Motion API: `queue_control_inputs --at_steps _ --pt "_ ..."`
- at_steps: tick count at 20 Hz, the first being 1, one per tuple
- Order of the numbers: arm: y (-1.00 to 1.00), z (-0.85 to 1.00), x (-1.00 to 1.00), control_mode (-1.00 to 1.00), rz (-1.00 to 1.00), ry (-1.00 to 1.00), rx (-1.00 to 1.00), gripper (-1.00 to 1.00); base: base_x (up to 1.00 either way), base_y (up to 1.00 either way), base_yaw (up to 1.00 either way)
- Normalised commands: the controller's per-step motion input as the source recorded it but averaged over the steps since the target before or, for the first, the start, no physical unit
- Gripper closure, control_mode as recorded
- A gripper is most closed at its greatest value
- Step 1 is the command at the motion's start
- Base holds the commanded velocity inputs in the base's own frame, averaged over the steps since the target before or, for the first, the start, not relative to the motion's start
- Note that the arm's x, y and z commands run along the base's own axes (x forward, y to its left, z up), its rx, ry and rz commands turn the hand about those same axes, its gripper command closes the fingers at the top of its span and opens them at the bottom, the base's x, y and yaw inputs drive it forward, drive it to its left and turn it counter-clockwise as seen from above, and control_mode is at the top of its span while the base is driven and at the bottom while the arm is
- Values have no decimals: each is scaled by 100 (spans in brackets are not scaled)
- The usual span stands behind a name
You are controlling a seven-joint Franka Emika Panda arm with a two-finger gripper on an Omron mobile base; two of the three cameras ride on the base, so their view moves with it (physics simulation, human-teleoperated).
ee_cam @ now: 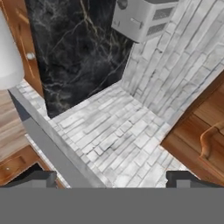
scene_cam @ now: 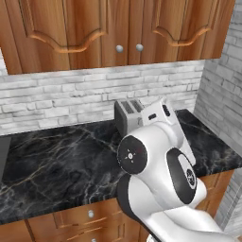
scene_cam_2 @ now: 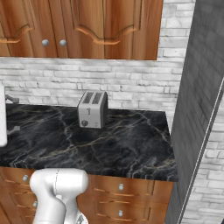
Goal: Close all open cabinet doors.
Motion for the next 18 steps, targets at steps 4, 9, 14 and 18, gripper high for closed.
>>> queue_control_inputs --at_steps 4,9,14,18 --pt "0 0 -30 -100 -19 0 0 -100 0 0 0" --pt "0 0 -9 100 -5 0 0 -100 -38 -7 -27" --pt "0 0 0 100 0 0 0 -100 -39 -15 -51" --pt "0 0 0 100 0 0 0 -100 -24 -27 -55"
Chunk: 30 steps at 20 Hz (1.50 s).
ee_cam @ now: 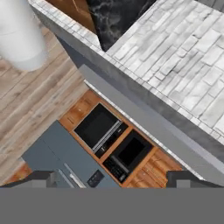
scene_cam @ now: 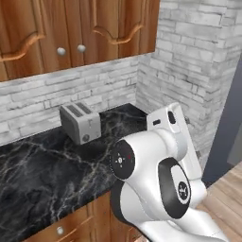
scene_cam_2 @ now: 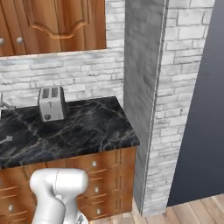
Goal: Close all open cabinet doors.
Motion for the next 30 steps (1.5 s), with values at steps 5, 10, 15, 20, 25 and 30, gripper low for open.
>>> queue_control_inputs --at_steps 5,10,15,20,25,30 --pt "0 0 0 100 0 0 0 -100 -19 -47 -52" --pt "0 0 0 100 0 0 0 -100 -11 -60 -49" --pt "0 0 0 100 0 0 0 -100 -1 -74 -47" --pt "0 0 0 100 0 0 0 -100 0 -82 -45" --pt "0 0 0 100 0 0 0 -100 1 -82 -45" --pt "0 0 0 100 0 0 0 -100 15 -78 -45"
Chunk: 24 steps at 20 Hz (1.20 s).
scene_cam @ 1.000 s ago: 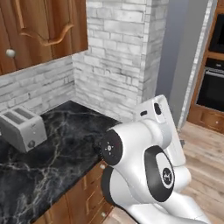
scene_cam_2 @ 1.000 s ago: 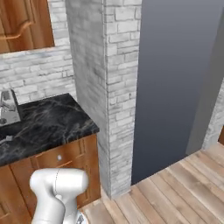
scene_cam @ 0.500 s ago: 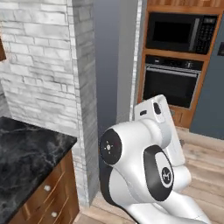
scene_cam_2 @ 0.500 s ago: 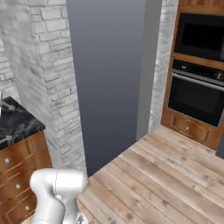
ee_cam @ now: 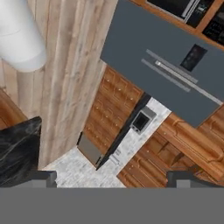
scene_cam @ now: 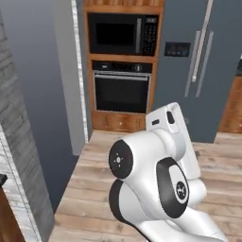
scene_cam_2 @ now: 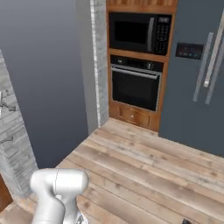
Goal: Close all open cabinet doors.
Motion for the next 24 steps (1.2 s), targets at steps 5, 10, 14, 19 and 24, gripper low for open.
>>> queue_control_inputs --at_steps 5,10,14,19,24 --pt "0 0 0 100 0 0 0 -100 40 -67 -47" --pt "0 0 0 100 0 0 0 -100 54 -54 -49" --pt "0 0 0 100 0 0 0 -100 66 -43 -49" --pt "0 0 0 100 0 0 0 -100 80 -26 -48" --pt "0 0 0 100 0 0 0 -100 83 -13 -49"
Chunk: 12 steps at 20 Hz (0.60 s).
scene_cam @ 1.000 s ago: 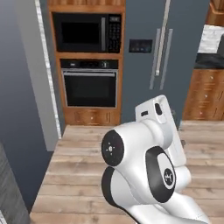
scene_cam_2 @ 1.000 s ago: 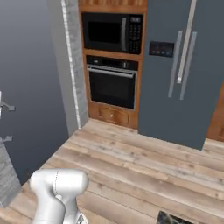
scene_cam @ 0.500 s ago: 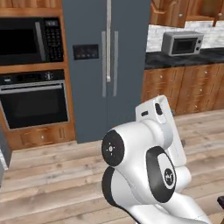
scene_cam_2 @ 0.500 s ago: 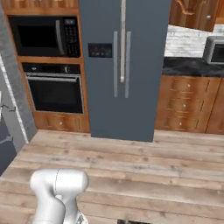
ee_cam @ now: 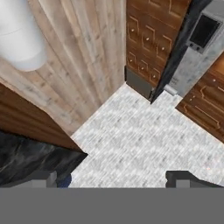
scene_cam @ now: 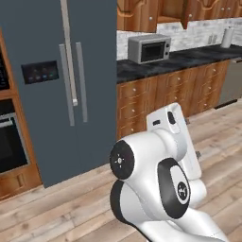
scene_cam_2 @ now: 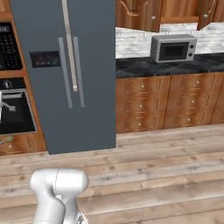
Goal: Close all open cabinet doors.
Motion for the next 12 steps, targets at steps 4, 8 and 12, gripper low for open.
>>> queue_control_inputs --at_steps 4,8,12 --pt "0 0 0 100 0 0 0 -100 84 -13 -48" --pt "0 0 0 100 0 0 0 -100 90 -17 -43" --pt "0 0 0 100 0 0 0 -100 87 -45 -31"
